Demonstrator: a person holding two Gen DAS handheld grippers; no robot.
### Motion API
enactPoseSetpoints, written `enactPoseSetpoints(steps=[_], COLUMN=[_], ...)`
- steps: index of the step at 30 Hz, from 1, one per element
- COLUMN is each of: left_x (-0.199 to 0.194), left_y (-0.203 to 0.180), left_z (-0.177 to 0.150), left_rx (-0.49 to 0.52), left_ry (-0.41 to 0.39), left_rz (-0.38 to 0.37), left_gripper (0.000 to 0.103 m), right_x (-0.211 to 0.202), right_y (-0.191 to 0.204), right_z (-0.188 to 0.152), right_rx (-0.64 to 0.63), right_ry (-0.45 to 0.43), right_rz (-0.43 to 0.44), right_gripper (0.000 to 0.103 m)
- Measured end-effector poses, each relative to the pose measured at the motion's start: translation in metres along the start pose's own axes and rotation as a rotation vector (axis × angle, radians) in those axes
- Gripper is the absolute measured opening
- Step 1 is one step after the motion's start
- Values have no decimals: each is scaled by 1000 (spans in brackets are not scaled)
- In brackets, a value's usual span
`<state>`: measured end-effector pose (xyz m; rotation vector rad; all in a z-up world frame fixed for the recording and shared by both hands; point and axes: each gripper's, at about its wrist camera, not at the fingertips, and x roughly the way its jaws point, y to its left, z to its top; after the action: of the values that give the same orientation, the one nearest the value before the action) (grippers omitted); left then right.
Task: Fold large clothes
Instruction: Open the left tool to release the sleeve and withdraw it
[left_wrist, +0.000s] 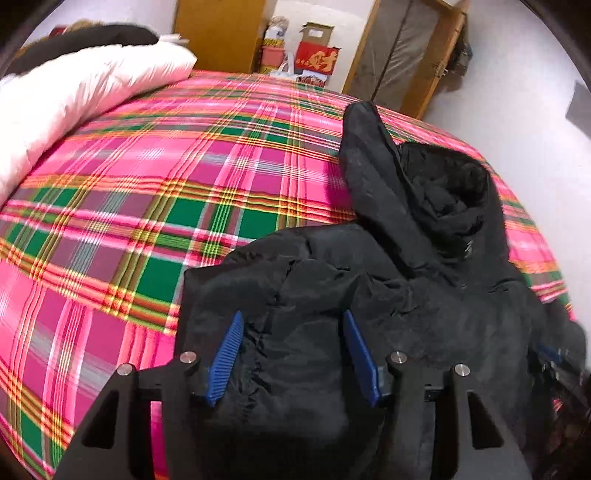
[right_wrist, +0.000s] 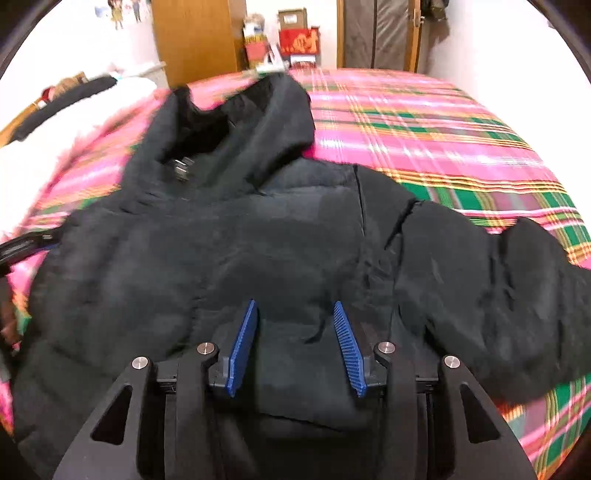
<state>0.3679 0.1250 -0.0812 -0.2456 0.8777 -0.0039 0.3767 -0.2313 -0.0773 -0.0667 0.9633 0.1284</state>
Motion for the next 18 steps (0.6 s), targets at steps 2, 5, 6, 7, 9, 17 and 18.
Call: enactPoseSetpoints(steps=[2, 5, 6, 7, 9, 17, 18], left_x=[8, 15, 16, 17, 16, -56, -53], left_y=[-8, -12, -12, -13, -11, -5, -2], left_z=[-3, -6, -6, -5, -1, -10, -17], left_rx=[15, 21, 25, 25, 22, 30, 28], left_ry=[-12, -32, -34, -32, -18, -88, -64], left_rz=[17, 28, 31, 32, 30, -30, -25], left_gripper=[59, 59, 59, 59, 59, 55, 55], right_x=[11, 18, 19, 19, 12, -47, -42], right_y=[-5, -5, -5, -6, -9, -19, -17], right_z=[0, -2, -2, -1, -2, -16, -21], right_rx=[10, 6, 6, 8, 19, 46, 34], right_ry=[3, -2, -1, 3, 11, -52, -32], right_rz=[3, -3, -2, 2, 14, 41, 36], right_gripper=[45, 45, 45, 45, 45, 45, 45])
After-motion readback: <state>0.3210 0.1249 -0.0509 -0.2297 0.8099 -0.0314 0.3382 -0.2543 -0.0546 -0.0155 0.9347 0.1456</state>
